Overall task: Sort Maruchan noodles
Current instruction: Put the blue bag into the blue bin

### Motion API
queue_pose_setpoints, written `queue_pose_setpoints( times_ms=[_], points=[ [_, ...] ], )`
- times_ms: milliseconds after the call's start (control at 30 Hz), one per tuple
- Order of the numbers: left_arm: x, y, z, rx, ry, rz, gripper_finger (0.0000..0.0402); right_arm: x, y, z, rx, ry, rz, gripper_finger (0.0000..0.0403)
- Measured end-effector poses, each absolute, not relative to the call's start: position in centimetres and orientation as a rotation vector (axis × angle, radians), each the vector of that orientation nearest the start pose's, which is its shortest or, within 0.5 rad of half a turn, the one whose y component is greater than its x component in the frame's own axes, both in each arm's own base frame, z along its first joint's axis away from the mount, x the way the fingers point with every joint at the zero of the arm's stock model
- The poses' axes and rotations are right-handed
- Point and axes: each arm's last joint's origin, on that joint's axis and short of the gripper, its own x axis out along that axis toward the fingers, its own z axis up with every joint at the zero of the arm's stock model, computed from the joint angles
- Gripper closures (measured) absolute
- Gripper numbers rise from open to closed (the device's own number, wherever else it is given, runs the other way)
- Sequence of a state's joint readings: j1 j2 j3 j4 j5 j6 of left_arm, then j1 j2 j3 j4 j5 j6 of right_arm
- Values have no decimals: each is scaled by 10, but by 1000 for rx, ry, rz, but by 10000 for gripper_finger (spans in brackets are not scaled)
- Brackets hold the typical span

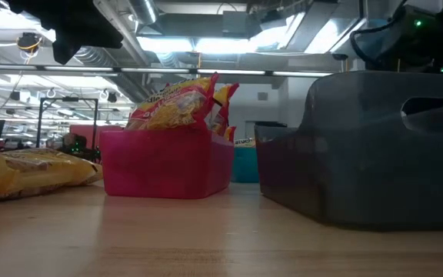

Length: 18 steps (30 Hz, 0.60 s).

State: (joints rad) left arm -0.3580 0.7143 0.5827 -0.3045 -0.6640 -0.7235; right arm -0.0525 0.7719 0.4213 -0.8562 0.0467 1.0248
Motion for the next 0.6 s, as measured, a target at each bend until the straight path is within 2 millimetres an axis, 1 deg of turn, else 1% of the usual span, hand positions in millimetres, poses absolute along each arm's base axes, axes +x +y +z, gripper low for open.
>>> queue_pose_setpoints(
  times_ms=[100, 233, 400, 467, 600],
  points=[
    [150, -37, 266, -495, 253, 420, 349, 117, -8, 165, 890, 1040, -730, 137],
    [150, -37, 266, -496, 252, 420, 349, 123, -9, 156, 947, 988, -734, 128],
    [150, -37, 266, -498, 250, 419, 349, 127, -6, 137, 1060, 976, -686, 135],
    [150, -37, 266, -499, 250, 419, 349, 129, -6, 135, 1088, 938, -668, 142],
    [150, -37, 266, -504, 253, 407, 349, 137, -8, 136, 1096, 829, -628, 157]
  ],
)
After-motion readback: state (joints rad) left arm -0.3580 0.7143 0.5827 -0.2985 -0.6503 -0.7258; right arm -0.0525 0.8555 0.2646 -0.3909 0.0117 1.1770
